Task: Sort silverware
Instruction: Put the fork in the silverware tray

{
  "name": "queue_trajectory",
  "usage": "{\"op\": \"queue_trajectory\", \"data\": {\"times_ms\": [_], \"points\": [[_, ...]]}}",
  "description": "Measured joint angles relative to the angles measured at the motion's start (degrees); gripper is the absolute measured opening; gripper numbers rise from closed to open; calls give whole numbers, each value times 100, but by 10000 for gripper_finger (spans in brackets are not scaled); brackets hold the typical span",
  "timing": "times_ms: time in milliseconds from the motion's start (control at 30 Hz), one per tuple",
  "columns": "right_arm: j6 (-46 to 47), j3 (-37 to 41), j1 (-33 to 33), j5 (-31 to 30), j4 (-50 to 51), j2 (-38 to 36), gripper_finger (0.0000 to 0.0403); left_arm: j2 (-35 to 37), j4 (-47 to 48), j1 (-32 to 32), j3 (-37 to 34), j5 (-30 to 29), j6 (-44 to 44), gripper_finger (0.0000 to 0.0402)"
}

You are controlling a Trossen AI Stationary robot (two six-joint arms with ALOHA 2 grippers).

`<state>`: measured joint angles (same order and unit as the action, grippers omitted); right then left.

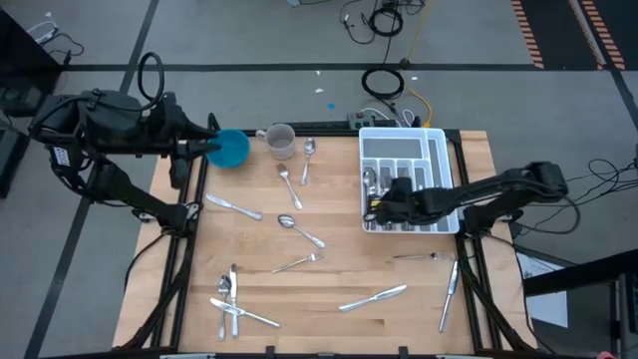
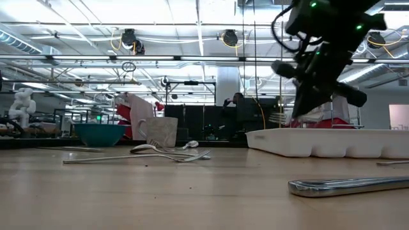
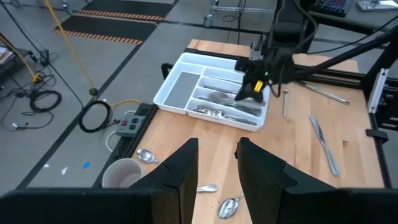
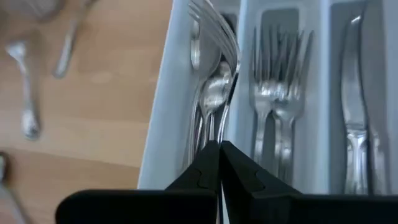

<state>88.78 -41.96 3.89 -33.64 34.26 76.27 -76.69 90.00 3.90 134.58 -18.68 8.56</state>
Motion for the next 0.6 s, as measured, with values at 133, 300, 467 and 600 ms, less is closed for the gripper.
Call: {"op": "queue_trajectory", "data": {"times_ms": [133,300,467,600], "points": [[-86,485,-142,-116,-524,-665,0,0,2,0,0,-115,-35,116],[-300,1417,-406,-119,-2102,-1146,0,-2,2,0,0,-226,-31,116],[-296,1813,-504,-189,-2604,-1204,0,-2,2,0,0,-281,2,116],[-287,1882,-502,-206,-2640,-1203,0,-4,2,-1,0,-281,4,116]]}}
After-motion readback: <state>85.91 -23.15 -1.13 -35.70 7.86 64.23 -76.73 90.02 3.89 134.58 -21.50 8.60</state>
